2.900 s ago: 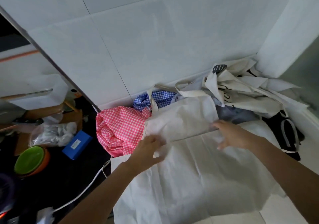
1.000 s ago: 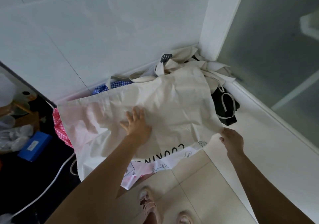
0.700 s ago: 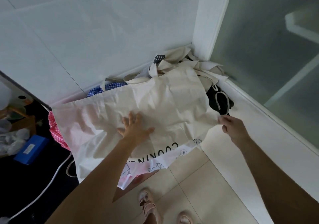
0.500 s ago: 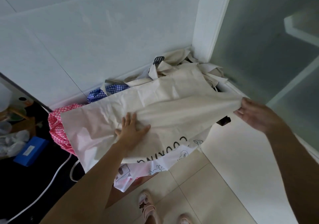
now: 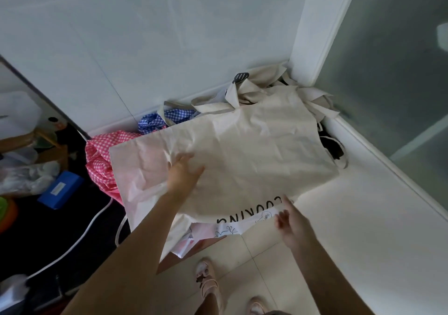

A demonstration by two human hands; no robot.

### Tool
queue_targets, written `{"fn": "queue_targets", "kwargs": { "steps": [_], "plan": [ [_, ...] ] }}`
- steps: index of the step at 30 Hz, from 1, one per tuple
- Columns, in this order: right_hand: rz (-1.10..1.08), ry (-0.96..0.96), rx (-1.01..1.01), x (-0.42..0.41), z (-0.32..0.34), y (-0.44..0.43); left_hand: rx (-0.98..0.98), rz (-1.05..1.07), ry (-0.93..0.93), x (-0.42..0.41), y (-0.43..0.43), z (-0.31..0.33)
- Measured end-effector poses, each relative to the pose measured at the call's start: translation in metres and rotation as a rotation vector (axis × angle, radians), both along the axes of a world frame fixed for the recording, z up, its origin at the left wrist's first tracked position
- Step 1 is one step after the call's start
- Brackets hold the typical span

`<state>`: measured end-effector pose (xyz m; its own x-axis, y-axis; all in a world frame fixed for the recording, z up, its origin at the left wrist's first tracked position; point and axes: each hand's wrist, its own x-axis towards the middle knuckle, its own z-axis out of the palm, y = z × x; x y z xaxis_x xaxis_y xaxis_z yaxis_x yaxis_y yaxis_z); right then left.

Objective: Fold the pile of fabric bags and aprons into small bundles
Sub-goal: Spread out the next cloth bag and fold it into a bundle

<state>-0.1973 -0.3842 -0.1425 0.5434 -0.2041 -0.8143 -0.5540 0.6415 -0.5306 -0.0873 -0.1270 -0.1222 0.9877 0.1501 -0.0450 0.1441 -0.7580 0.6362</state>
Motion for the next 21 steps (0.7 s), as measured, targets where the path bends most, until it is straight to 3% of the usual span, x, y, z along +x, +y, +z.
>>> {"fn": "queue_targets", "kwargs": {
  "steps": [3,6,13,19,21],
  "plan": [
    [0.035,0.01,0.1,-0.006,-0.004,0.025,-0.109,0.259,-0.138,-0.032,0.021,0.024],
    [-0.02,0.015,0.085,0.001,0.001,0.033,-0.131,0.384,-0.176,-0.07,0.042,0.028],
    [0.014,0.003,0.115,0.007,0.006,0.039,-0.256,0.862,0.085,-0.156,0.081,-0.014],
    [0.13,-0.056,0.13,0.013,0.014,0.042,-0.425,0.837,0.179,-0.18,0.056,-0.021],
    [0.131,-0.077,0.126,0.015,0.018,0.042,-0.473,0.89,0.109,-0.184,0.045,-0.021]
  ]
}}
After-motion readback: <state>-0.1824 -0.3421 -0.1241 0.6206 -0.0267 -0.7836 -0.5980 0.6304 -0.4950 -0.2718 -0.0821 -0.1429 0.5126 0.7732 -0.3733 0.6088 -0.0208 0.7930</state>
